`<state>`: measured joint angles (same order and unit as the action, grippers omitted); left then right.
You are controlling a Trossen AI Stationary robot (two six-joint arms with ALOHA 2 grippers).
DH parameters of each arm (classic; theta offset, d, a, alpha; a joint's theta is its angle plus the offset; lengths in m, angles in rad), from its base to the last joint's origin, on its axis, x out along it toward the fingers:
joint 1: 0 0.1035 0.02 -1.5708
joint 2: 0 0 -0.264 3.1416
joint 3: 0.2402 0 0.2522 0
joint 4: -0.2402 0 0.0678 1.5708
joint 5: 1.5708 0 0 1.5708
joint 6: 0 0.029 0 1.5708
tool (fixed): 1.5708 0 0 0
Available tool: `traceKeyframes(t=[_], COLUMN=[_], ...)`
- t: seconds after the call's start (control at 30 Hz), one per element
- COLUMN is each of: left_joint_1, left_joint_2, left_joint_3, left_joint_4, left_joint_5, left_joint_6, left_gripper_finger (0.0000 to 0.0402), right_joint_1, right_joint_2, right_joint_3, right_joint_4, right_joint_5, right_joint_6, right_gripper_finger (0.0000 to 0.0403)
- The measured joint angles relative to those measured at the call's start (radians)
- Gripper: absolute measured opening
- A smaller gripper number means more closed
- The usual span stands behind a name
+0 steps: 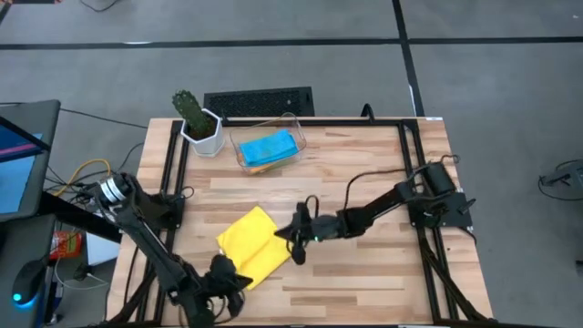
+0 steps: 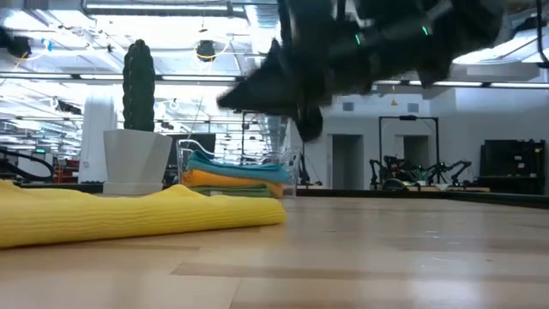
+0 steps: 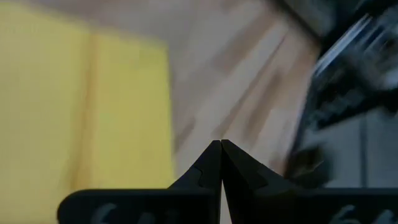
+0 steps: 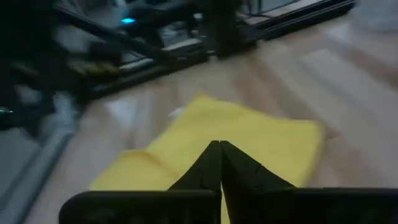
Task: Fold microfiber towels
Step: Fold the yellow microfiber cloth
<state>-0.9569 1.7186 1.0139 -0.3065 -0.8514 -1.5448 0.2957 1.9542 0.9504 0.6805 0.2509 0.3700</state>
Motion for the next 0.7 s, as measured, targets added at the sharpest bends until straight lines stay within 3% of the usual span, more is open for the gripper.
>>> traceKeyframes(t=[0.13, 0.33, 0.43, 0.53, 0.7], left_joint_1=[0.002, 0.063, 0.082, 0.093, 0.091], left_joint_2=[-0.114, -0.217, -0.231, -0.232, -0.229], left_joint_3=[0.002, 0.003, 0.001, -0.009, -0.079], left_joint_4=[-0.132, -0.565, -0.746, -0.796, -0.782], left_joint_5=[-0.103, -0.066, 0.018, 0.120, 0.249], left_joint_6=[-0.042, -0.423, -0.570, -0.601, -0.667], left_gripper_finger=[0.0000, 0.0000, 0.0006, 0.0034, 0.0112], right_joint_1=[-0.060, -0.157, -0.197, -0.228, -0.257], right_joint_2=[-0.052, -0.043, 0.004, 0.072, 0.194], right_joint_3=[0.022, 0.193, 0.330, 0.476, 0.660], right_joint_4=[-0.091, -0.350, -0.568, -0.754, -0.918], right_joint_5=[-0.002, -0.130, -0.175, -0.199, -0.201], right_joint_6=[-0.064, -0.132, -0.133, -0.133, -0.141], right_gripper_finger=[0.0042, 0.0126, 0.0182, 0.0230, 0.0253])
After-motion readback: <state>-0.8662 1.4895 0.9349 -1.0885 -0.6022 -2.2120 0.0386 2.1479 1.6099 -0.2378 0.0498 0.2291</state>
